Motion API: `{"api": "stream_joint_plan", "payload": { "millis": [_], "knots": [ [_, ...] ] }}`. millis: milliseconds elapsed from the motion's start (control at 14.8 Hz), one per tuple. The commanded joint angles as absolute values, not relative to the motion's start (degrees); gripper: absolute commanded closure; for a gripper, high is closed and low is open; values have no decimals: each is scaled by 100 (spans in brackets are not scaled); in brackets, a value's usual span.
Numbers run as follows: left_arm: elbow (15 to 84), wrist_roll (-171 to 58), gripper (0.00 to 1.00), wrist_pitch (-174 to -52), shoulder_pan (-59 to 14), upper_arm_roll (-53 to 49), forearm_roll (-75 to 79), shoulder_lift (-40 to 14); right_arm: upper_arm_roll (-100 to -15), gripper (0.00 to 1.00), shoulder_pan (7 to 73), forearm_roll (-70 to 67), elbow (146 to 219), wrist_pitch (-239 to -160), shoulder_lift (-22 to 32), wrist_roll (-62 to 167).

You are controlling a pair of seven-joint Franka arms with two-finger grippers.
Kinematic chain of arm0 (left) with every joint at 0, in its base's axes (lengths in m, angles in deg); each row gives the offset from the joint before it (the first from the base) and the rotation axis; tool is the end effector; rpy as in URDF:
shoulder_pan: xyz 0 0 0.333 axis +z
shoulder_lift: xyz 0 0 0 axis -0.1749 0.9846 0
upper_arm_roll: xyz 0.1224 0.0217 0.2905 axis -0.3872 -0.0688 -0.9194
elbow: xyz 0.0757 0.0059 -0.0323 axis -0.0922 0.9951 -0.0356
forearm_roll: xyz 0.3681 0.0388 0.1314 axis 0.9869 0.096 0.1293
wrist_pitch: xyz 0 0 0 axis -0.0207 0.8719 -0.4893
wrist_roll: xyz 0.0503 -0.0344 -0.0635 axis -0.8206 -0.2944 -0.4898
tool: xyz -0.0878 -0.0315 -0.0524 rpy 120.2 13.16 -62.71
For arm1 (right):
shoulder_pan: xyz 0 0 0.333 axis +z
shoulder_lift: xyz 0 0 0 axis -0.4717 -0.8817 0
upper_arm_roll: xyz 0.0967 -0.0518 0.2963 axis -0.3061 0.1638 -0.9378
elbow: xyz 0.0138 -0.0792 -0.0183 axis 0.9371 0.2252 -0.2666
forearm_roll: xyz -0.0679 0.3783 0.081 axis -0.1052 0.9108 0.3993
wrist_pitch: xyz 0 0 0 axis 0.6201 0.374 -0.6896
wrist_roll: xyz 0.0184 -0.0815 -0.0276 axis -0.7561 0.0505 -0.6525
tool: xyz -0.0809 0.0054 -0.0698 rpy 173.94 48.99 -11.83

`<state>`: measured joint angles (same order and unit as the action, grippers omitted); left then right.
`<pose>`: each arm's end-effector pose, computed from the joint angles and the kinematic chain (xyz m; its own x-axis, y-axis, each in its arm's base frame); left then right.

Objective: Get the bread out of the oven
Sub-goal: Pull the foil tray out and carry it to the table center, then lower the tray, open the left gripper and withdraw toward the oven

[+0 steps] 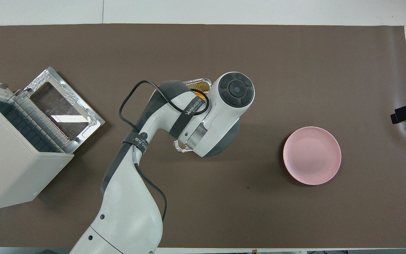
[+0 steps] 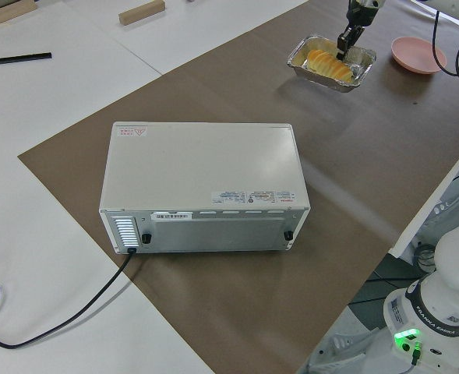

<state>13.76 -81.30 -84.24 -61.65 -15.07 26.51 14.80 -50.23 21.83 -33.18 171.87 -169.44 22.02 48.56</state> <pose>0.5259 -0.5101 0.3654 0.9976 -0.0504 0.0465 -0.0467 -0.9959 -0.0777 0.5354 -0.0613 0.6121 0.9927 0.0943 -0.0746 0.0952 -0.9954 0.0079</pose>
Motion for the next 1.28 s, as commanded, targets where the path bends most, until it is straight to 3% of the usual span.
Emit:
{"api": "stream_joint_plan", "payload": {
  "millis": [0,67,135,202,270,539,742,1011,1213],
  "knots": [
    [1275,-8080,100,-8658,-6298,-1619,2522,1638,-5043,0,2147,-3240,17353,-17022,2348,4955],
    [1423,-8071,100,-8737,-6333,-1627,2522,1639,-5043,0,2147,-3240,17353,-17022,2348,4955],
    [1468,-8071,85,-8712,-6334,-1627,2522,1622,-5043,0,2155,-3240,17353,-17022,2348,4955],
    [1460,-8071,35,-8703,-6316,-1662,2540,1622,-5043,0,2147,-3240,17353,-17022,2348,4955],
    [1416,-8088,0,-8677,-6307,-1697,2575,1604,-5043,0,2147,-3240,17353,-17022,2348,4946],
    [1328,-8018,0,-8344,-6001,-1995,2531,904,-5043,0,2156,-3240,17353,-17022,2348,4937],
    [1521,-7546,0,-7432,-5184,-1996,2531,-37,-5034,0,2138,-3240,17379,-17031,2348,4964],
    [1574,-5921,0,-6244,-3973,-2014,2540,-741,-5051,0,2339,-3240,17458,-17075,2374,5007],
    [2519,-5180,0,-6074,-3355,-2005,2531,-1670,-5051,0,2707,-3240,17834,-17600,2444,5664]
  ]
}}
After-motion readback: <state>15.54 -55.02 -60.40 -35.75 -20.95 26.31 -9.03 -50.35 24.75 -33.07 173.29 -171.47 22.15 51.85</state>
